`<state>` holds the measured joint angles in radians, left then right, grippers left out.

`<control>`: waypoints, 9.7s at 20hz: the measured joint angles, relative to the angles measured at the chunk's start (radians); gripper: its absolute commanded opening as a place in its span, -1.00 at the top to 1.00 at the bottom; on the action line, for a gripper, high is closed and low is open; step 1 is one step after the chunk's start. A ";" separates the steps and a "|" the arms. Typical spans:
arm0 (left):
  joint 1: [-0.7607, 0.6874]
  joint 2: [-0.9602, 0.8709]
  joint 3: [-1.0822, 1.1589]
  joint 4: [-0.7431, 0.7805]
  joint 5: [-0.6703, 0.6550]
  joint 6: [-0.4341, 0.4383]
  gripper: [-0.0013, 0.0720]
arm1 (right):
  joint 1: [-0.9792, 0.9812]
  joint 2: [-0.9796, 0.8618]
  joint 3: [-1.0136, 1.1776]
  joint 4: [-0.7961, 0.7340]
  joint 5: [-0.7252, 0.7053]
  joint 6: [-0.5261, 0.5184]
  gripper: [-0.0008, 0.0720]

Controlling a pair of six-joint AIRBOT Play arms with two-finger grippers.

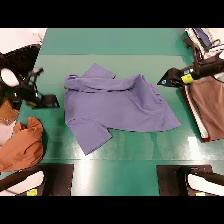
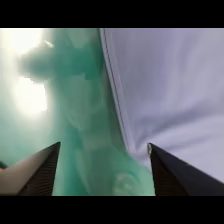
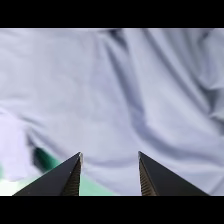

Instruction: Fold the shirts.

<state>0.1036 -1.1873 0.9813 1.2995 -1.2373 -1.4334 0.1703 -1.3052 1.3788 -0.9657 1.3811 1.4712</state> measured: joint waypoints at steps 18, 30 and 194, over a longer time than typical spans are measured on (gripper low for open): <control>-0.037 0.095 -0.344 -0.391 0.322 0.074 0.90 | -0.104 0.299 -0.248 0.040 -0.029 -0.016 -0.15; -0.040 0.097 -0.146 -0.389 0.221 0.084 0.90 | -0.656 0.447 -0.871 -0.038 -0.074 -0.046 -0.14; -0.069 0.251 -0.124 -0.211 0.081 -0.042 0.90 | -0.135 0.138 -0.312 -0.283 0.005 -0.006 0.93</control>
<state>0.0349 -0.9363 0.8570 1.0889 -1.1561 -1.4754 0.0349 -1.1675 1.0668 -1.2491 1.3857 1.4651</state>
